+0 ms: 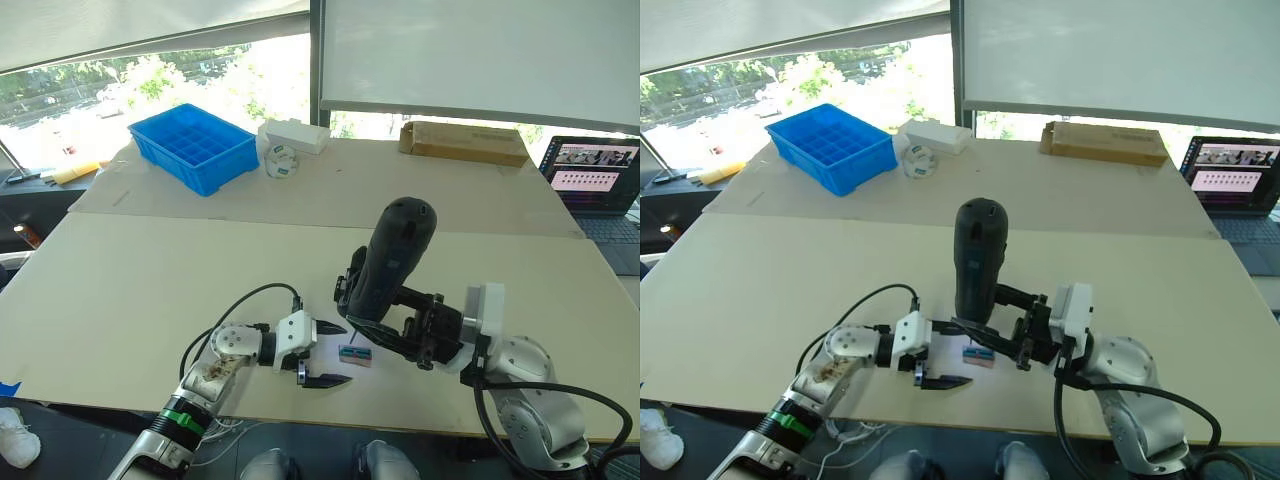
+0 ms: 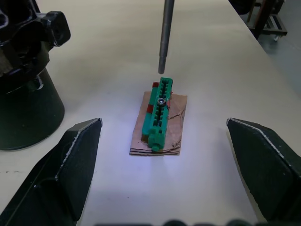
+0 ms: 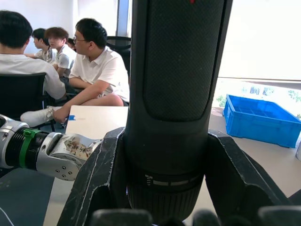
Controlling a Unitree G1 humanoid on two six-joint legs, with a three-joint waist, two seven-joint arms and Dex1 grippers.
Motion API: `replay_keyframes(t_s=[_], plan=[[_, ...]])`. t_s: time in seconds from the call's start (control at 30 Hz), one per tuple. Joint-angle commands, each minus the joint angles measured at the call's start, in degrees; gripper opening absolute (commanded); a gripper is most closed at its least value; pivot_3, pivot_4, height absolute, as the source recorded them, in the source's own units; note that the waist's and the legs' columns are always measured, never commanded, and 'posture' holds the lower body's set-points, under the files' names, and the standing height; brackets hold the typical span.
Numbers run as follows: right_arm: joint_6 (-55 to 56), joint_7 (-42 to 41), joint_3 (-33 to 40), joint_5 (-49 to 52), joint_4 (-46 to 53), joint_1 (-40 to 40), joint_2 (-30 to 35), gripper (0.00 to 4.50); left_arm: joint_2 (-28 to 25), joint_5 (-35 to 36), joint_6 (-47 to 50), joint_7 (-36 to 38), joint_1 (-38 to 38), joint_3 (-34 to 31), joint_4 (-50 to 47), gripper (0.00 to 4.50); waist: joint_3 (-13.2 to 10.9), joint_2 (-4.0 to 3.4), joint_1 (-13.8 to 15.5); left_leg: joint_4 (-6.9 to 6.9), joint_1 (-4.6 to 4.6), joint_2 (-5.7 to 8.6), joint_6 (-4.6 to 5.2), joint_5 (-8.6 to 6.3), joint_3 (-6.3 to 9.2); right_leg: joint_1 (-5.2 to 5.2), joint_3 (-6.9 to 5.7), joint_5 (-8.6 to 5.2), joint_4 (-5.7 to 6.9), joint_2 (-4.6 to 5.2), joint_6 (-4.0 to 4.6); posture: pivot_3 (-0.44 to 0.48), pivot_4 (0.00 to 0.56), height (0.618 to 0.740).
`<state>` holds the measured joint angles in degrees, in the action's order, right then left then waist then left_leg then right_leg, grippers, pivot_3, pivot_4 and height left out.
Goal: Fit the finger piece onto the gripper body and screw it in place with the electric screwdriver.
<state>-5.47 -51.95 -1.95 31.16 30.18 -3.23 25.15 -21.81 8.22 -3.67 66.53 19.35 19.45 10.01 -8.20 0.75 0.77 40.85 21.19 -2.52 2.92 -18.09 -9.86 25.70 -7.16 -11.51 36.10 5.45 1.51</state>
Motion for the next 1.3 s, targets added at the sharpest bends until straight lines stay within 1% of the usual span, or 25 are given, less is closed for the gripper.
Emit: replay_keyframes(t_s=[0.03,0.77,1.3], plan=[[2.8,-0.3,0.4,0.2,1.1,-0.2,-0.4,1.91,0.5,-0.9,0.8,-0.4,-0.6,1.4,0.0,4.48,0.0,0.0,0.0,0.0,0.0,0.0,0.0,0.0,0.01,-0.01,0.0,0.0,0.0,0.01,0.0,0.0,0.15,0.74],[2.6,-0.8,0.3,-1.3,-0.6,0.4,-0.1,1.91,0.3,0.0,4.4,-1.2,-2.7,2.1,-3.8,4.48,0.0,0.0,-0.1,0.01,-0.04,0.0,0.01,-0.01,0.07,-0.09,0.04,0.0,-0.02,0.02,0.0,0.0,0.15,0.74],[2.4,-0.9,-0.4,-2.0,-0.8,0.3,-0.2,1.91,0.3,-0.2,3.8,-1.4,-3.4,2.1,-3.2,4.48,0.0,0.0,-0.1,0.01,-0.06,0.0,0.01,-0.01,0.07,-0.12,0.04,-0.01,-0.02,0.02,0.0,0.0,0.15,0.74]])
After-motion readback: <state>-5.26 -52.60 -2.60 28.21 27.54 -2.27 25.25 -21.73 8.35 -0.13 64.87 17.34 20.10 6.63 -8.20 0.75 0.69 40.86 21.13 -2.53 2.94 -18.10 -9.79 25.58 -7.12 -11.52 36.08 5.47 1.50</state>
